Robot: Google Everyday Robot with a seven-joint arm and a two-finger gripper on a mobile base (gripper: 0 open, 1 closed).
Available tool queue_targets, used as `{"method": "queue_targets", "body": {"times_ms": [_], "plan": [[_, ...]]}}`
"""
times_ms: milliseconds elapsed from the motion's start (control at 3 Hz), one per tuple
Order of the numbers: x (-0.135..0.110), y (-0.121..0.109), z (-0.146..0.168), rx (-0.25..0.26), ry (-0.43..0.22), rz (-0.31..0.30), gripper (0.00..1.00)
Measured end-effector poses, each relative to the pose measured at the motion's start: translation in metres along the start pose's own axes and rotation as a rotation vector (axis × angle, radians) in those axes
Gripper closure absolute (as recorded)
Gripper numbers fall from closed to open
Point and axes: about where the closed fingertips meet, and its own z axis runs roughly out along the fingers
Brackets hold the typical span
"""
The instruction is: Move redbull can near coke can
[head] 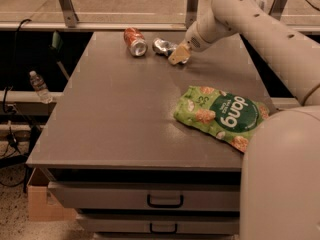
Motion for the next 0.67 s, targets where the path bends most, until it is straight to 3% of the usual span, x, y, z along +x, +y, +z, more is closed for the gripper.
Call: {"method": "queue_targets", "body": {"times_ms": [333, 667], "plan": [[-0.0059, 0.0058, 0.0089, -0.022, 0.006, -0.013, 0.00], [-0.0093, 0.0104, 0.0110, -0.034, 0.006, -0.019, 0.00]]}}
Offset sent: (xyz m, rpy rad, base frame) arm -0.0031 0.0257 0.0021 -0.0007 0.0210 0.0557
